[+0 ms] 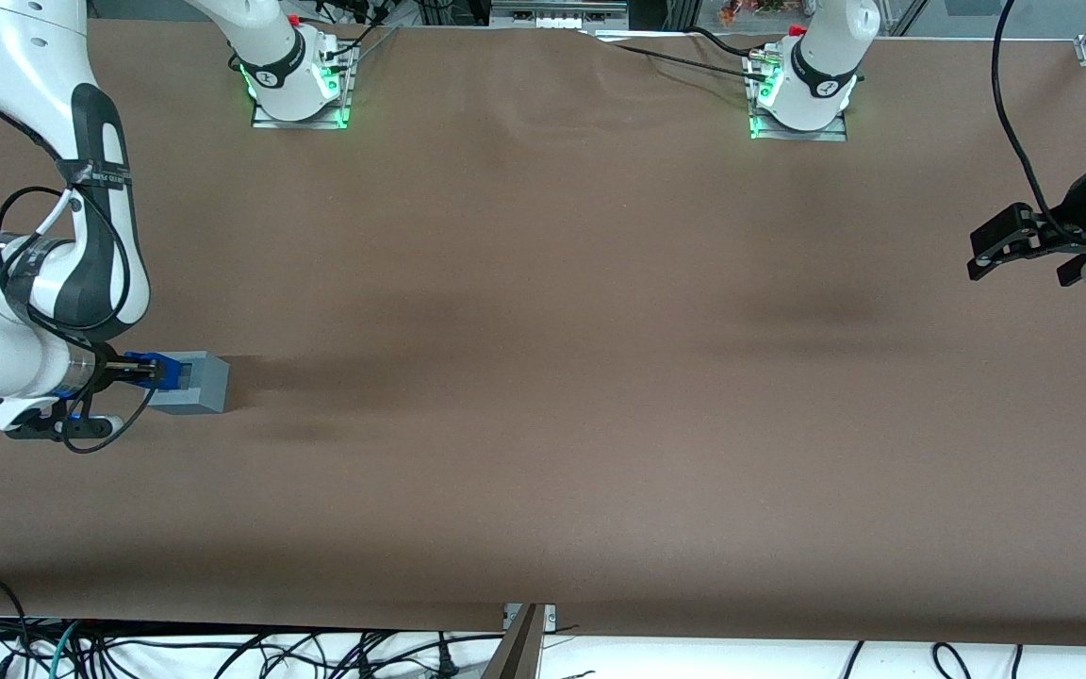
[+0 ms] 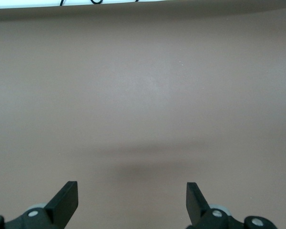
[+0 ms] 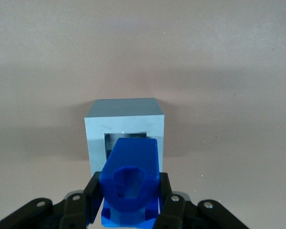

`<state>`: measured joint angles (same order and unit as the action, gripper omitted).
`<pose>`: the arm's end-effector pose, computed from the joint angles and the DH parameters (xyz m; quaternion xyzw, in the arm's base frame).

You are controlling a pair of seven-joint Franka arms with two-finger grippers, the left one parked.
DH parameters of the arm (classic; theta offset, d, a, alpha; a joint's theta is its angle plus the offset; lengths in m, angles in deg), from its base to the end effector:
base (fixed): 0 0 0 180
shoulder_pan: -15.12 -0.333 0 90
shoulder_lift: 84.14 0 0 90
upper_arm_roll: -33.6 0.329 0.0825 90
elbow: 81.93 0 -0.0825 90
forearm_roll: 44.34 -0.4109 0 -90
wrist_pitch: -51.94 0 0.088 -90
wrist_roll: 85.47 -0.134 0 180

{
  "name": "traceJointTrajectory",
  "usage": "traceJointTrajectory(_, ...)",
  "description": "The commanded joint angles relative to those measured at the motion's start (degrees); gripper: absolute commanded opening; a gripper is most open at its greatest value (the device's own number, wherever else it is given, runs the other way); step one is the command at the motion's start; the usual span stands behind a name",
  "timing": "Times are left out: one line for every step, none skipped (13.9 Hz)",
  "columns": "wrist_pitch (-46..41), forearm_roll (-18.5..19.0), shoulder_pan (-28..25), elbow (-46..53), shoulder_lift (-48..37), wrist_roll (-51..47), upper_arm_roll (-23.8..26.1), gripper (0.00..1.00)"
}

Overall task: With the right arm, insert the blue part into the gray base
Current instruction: 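Lower the blue block into the gray base's hollow center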

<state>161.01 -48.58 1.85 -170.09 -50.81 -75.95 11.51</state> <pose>0.6989 -0.0680 0.2922 0.9935 0.0106 -0.0972 0.0577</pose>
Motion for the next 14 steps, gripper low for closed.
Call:
traceJointTrajectory(0.4,-0.5,0.1,-1.2,-0.8,2.0,0.8,0.31)
traceJointTrajectory(0.5,-0.5,0.1,-1.2,-0.8,2.3,1.0,0.31)
traceJointTrajectory(0.9,-0.6,0.1,-1.2,-0.8,2.3,1.1,0.31)
traceJointTrajectory(1.0,-0.7,0.1,-1.3,-0.8,2.3,1.1,0.31)
traceJointTrajectory(1.0,-0.9,0.1,-1.2,-0.7,2.3,1.1,0.31)
traceJointTrajectory(1.2,-0.9,0.2,-1.3,-0.5,2.4,1.1,0.31)
traceJointTrajectory(1.5,-0.9,0.1,-1.3,-0.4,2.5,1.1,0.31)
traceJointTrajectory(1.7,-0.9,0.2,-1.3,-0.4,2.6,1.1,0.32)
traceJointTrajectory(1.9,-0.9,0.3,-1.3,-0.3,2.6,1.1,0.32)
traceJointTrajectory(2.5,-0.9,0.3,-1.3,0.0,2.6,1.1,0.32)
traceJointTrajectory(2.7,-1.0,0.3,-1.3,0.2,3.0,1.1,0.32)
traceJointTrajectory(2.9,-1.6,0.4,-1.4,0.2,3.3,1.1,0.32)
traceJointTrajectory(2.9,-2.4,0.5,-1.5,0.2,3.4,1.1,0.32)
traceJointTrajectory(2.9,-2.8,1.0,-1.4,0.2,3.7,1.1,0.33)
